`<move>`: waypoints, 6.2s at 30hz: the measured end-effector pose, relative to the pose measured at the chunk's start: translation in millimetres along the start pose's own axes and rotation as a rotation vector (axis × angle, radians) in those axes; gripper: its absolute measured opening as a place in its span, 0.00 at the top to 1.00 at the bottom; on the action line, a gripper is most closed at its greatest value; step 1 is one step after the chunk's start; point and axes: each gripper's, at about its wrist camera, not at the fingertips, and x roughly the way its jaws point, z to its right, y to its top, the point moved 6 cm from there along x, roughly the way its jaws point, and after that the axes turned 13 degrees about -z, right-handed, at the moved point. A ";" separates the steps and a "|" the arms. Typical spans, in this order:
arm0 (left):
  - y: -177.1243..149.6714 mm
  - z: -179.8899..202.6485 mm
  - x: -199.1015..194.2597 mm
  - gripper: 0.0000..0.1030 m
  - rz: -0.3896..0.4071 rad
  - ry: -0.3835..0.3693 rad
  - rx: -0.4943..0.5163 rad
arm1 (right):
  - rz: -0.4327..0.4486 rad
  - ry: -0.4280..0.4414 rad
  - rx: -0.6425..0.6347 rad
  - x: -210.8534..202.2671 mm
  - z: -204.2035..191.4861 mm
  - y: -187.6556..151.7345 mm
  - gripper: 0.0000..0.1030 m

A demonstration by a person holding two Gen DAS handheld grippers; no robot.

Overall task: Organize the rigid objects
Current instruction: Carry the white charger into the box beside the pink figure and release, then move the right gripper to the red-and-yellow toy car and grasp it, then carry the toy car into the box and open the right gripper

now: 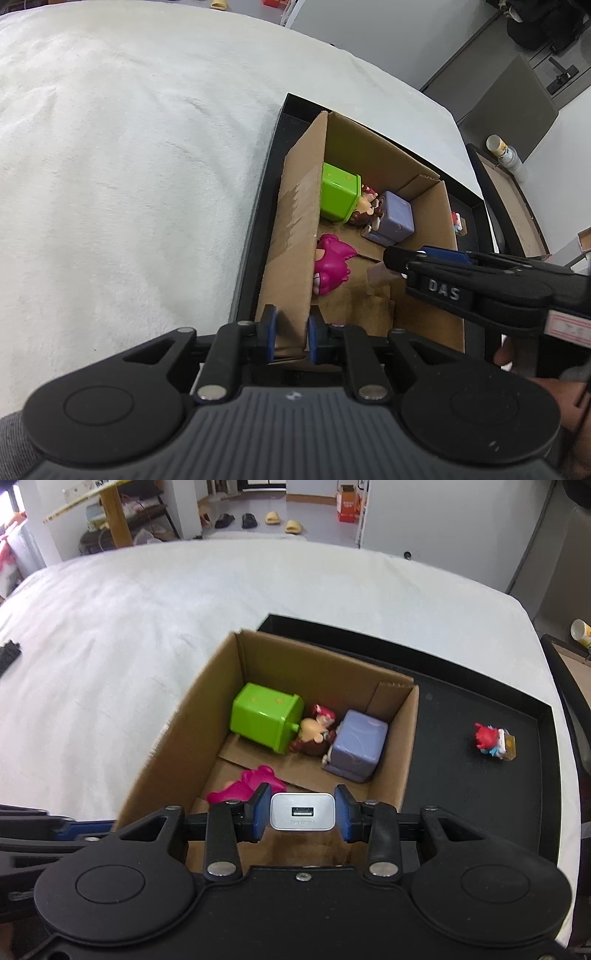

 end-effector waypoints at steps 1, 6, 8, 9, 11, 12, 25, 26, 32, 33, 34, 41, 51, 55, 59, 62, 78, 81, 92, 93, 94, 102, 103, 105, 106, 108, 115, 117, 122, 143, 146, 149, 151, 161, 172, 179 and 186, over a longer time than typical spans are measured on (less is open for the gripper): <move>0.0 -0.6 0.0 0.85 0.000 -0.001 -0.001 | -0.001 -0.010 0.004 2.5 0.7 0.7 0.65; 0.2 -1.0 -0.1 0.85 -0.002 -0.008 -0.003 | -0.010 -0.038 0.045 8.9 4.6 8.4 0.64; 0.0 -0.9 -0.2 0.84 0.000 -0.009 0.000 | 0.002 -0.012 0.063 6.7 4.2 11.5 0.63; 0.2 -1.6 0.2 0.84 -0.001 -0.011 -0.002 | 0.009 -0.003 0.069 4.6 4.2 12.9 0.61; 0.2 -2.1 0.2 0.84 -0.002 -0.013 -0.005 | 0.017 0.000 0.073 1.0 4.7 14.7 0.61; 0.2 -2.1 0.3 0.84 -0.002 -0.013 -0.006 | 0.020 0.000 0.076 -1.0 5.7 14.7 0.61; -0.4 0.9 0.2 0.84 0.000 0.010 -0.006 | 0.093 0.044 0.118 -34.2 27.8 8.4 0.61; -0.4 1.2 0.1 0.84 0.000 0.013 -0.006 | 0.097 0.045 0.121 -35.4 29.6 8.4 0.60; -0.9 1.7 -0.4 0.85 0.002 0.028 -0.009 | 0.113 0.052 0.124 -41.5 40.5 3.4 0.57; -0.9 2.0 -0.5 0.85 0.002 0.031 -0.009 | 0.116 0.051 0.128 -42.2 43.8 2.2 0.54; -1.0 2.4 -0.6 0.85 0.002 0.035 -0.009 | 0.119 0.049 0.133 -42.8 46.7 1.2 0.52; -1.1 6.1 0.1 0.85 0.002 0.062 -0.002 | 0.141 0.045 0.187 -46.0 75.8 -9.3 0.43; -1.6 9.7 1.0 0.86 0.004 0.096 -0.007 | 0.138 0.053 0.268 -38.9 117.4 -28.2 0.37; -1.4 11.8 1.4 0.87 0.005 0.110 -0.014 | 0.133 0.055 0.285 -34.0 130.1 -35.0 0.33; -1.2 12.5 2.4 0.87 0.003 0.126 -0.017 | 0.130 0.058 0.298 -29.1 141.4 -41.0 0.31; -0.9 13.0 3.6 0.87 0.000 0.141 -0.018 | 0.127 0.065 0.316 -23.6 149.5 -44.4 0.30; 2.5 15.3 10.8 0.87 -0.013 0.177 -0.038 | 0.126 0.100 0.372 5.1 187.7 -53.3 0.26; 2.6 15.6 11.2 0.87 -0.015 0.175 -0.045 | 0.118 0.105 0.368 13.6 191.1 -52.4 0.26; 4.9 20.0 18.0 0.87 -0.025 0.206 -0.032 | 0.098 0.089 0.375 46.4 207.0 -26.0 0.26; 5.4 19.5 18.4 0.87 -0.027 0.205 -0.036 | 0.094 0.085 0.374 49.4 207.5 -23.4 0.25; 5.7 18.9 18.6 0.87 -0.029 0.205 -0.038 | 0.091 0.083 0.372 52.8 208.3 -20.7 0.21; 7.4 19.2 22.8 0.87 -0.039 0.218 -0.033 | 0.068 0.048 0.330 77.1 205.8 -2.6 0.14; 7.5 19.3 23.1 0.87 -0.041 0.220 -0.032 | 0.065 0.044 0.328 79.9 205.6 -0.3 0.14; 8.2 19.0 23.3 0.87 -0.042 0.220 -0.033 | 0.061 0.037 0.323 84.1 205.2 4.7 0.14; 8.4 18.7 23.4 0.87 -0.043 0.220 -0.035 | 0.056 0.035 0.323 86.0 204.6 7.3 0.14; 8.8 19.3 24.0 0.87 -0.044 0.222 -0.037 | 0.051 0.028 0.335 89.0 205.2 10.9 0.14; 9.1 19.6 25.2 0.87 -0.045 0.224 -0.035 | 0.064 -0.028 0.319 90.9 201.4 23.9 0.39; 9.4 18.9 26.0 0.87 -0.049 0.222 -0.040 | 0.055 -0.046 0.289 86.6 198.5 24.4 0.43; 9.7 18.6 25.4 0.87 -0.047 0.225 -0.036 | 0.056 -0.019 0.281 70.3 191.5 9.1 0.43; 5.5 22.4 21.3 0.86 -0.038 0.223 -0.014 | 0.073 0.032 0.261 13.3 174.9 -23.6 0.43; 5.9 22.5 20.7 0.86 -0.039 0.222 -0.007 | 0.084 0.036 0.239 3.2 169.0 -23.4 0.43; 6.2 21.7 20.6 0.86 -0.041 0.214 -0.004 | 0.099 0.033 0.207 -6.5 160.6 -22.9 0.43; 6.7 21.0 20.6 0.86 -0.041 0.206 -0.004 | 0.105 0.024 0.187 -11.5 153.5 -20.8 0.43; 8.2 16.7 22.0 0.85 -0.049 0.171 -0.003 | 0.150 0.010 0.137 -38.2 114.2 -12.3 0.43; 8.1 12.2 21.6 0.84 -0.062 0.129 -0.004 | 0.177 -0.002 0.003 -54.3 62.0 9.0 0.43; 9.7 9.1 23.6 0.84 -0.062 0.113 -0.009 | 0.154 -0.014 -0.101 -46.9 29.4 12.3 0.43; 9.0 5.7 23.2 0.84 -0.068 0.083 -0.027 | 0.079 -0.008 -0.230 -26.9 6.0 5.7 0.43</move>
